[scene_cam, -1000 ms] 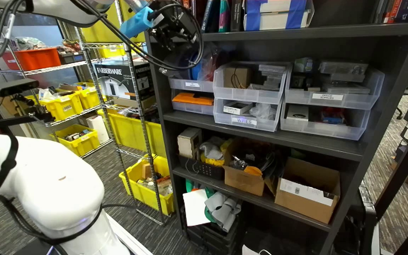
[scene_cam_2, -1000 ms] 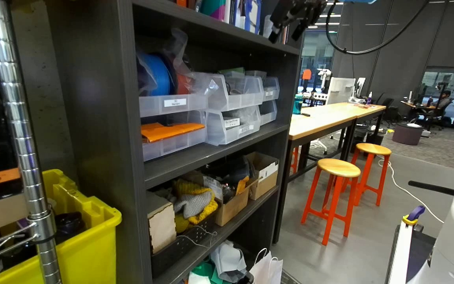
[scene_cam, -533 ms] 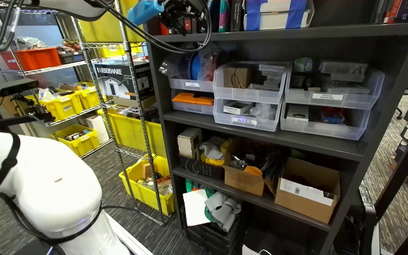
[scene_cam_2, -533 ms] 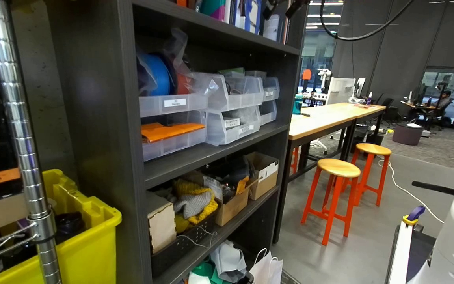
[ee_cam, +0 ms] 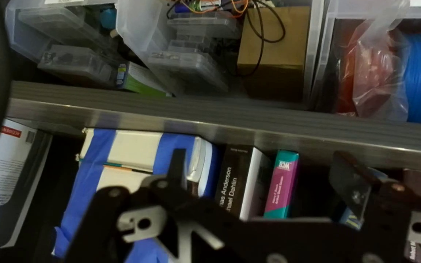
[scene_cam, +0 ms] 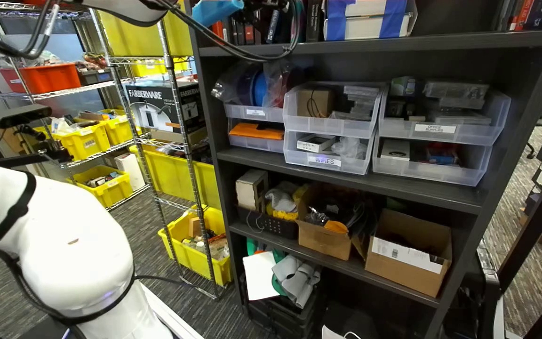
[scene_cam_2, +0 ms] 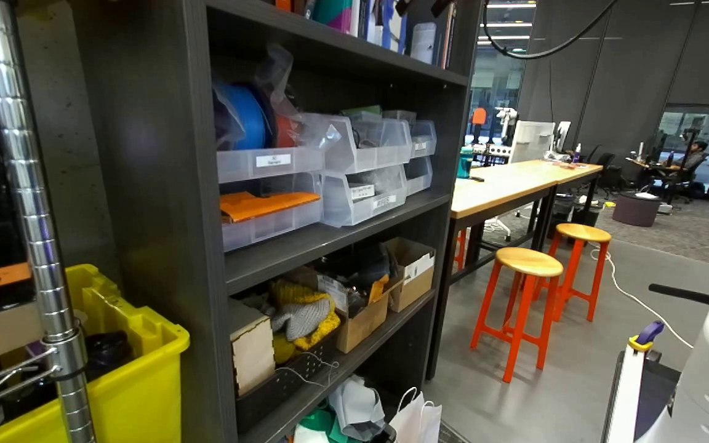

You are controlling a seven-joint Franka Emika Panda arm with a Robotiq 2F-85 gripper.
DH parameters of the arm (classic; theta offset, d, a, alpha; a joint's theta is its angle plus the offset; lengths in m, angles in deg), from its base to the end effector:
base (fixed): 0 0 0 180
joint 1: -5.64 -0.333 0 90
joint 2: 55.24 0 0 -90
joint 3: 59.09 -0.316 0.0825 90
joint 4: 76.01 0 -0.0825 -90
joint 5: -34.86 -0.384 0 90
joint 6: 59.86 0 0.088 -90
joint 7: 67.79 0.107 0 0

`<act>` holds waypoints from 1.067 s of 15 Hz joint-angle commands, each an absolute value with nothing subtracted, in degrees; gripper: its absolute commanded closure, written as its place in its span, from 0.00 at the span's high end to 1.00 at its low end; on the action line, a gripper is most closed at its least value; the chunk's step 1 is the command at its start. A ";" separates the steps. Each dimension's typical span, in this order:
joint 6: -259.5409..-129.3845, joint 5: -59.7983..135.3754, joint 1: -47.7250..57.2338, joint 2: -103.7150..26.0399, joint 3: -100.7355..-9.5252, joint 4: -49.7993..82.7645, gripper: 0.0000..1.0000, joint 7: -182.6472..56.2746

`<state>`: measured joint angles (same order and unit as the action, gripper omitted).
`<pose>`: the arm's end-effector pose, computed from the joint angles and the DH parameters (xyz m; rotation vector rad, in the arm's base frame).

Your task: Move the green and purple book to the right side of the shelf.

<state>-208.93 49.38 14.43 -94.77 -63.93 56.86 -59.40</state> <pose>0.3899 -0.0095 0.6996 2.5663 -0.0728 1.3591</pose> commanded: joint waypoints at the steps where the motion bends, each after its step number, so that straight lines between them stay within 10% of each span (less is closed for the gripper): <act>1: -213.04 49.76 15.89 -90.42 -63.51 52.96 1.00 -60.09; 16: -221.90 48.06 15.83 -77.62 -64.61 42.99 1.00 -57.48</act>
